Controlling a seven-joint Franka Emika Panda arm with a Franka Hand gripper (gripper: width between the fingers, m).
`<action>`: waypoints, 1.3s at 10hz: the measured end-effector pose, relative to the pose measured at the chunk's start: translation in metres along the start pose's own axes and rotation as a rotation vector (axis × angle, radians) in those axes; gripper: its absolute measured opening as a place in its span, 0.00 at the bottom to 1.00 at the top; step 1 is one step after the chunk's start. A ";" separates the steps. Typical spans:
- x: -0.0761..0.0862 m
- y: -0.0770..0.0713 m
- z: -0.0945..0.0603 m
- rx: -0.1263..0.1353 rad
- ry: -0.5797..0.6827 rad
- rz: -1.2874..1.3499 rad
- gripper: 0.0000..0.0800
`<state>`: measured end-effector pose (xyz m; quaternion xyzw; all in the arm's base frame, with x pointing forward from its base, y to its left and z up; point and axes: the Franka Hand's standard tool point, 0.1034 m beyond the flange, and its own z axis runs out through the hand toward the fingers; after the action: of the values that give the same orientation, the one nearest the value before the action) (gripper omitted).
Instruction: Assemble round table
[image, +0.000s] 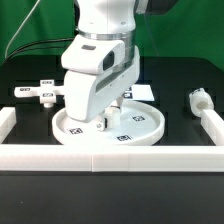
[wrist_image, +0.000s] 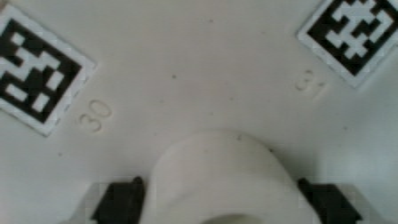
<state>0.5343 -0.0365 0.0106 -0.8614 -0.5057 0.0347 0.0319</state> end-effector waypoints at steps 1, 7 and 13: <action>0.000 0.000 0.000 0.000 0.000 0.000 0.51; 0.021 -0.004 -0.004 -0.007 0.012 -0.035 0.51; 0.072 -0.022 0.000 -0.026 0.046 -0.104 0.51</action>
Offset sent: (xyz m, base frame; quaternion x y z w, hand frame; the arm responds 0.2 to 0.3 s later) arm 0.0000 0.0000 0.0000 0.0000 0.0000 0.0000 1.0000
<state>0.5503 0.0375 0.0102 -0.8348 -0.5494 0.0068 0.0343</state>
